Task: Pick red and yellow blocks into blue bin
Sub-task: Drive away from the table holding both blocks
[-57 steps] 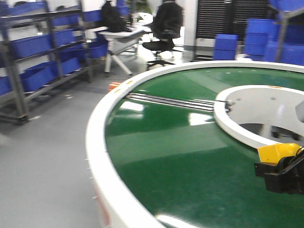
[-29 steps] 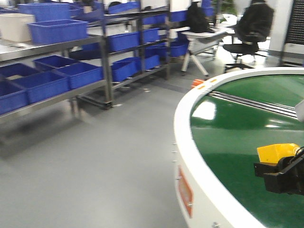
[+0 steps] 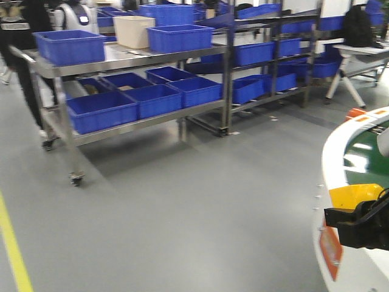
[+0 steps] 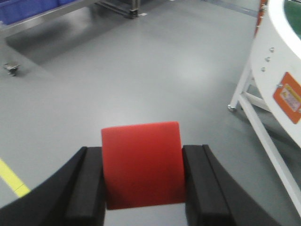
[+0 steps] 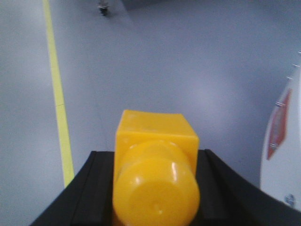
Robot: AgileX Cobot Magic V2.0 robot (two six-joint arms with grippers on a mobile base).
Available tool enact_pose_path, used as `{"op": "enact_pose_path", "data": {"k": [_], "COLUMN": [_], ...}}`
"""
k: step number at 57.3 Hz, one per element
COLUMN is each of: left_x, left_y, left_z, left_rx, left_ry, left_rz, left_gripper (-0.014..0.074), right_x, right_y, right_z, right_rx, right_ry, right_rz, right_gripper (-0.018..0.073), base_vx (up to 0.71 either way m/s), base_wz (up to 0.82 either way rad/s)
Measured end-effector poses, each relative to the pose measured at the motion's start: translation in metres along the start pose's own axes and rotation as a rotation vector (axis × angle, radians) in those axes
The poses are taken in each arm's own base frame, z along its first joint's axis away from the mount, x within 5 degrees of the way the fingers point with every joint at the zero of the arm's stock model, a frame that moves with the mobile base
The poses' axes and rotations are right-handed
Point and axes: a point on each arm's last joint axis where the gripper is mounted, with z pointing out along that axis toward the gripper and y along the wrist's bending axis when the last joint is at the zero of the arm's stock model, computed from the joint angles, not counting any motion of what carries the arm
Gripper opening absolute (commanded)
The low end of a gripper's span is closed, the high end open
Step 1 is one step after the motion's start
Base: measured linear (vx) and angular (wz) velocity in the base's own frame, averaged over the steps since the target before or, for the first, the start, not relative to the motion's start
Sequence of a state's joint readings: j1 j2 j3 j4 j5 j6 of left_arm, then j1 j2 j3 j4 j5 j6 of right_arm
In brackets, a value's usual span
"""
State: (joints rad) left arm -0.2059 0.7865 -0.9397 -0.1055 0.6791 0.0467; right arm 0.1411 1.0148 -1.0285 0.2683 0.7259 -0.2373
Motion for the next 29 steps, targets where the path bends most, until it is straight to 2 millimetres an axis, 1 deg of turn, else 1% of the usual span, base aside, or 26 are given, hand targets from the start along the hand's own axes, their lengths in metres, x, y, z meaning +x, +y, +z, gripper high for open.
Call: {"op": "enact_pose_path", "data": {"k": [16,29], "left_x": [0.0000,0.0000], "left_y": [0.0000,0.0000], "left_z": [0.0000,0.0000], "left_rx": [0.000,0.000], "left_ry": [0.000,0.000], "left_rz": [0.000,0.000], "left_gripper": [0.0000,0.0000], "right_x": [0.0000,0.0000], "right_y": [0.0000,0.0000], "right_z": [0.0000,0.0000], "right_rx": [0.000,0.000], "right_ry": [0.000,0.000], "right_rz": [0.000,0.000], "right_gripper": [-0.0010,-0.0010], "base_vx": [-0.04,0.06], "base_wz": [0.42,0.37]}}
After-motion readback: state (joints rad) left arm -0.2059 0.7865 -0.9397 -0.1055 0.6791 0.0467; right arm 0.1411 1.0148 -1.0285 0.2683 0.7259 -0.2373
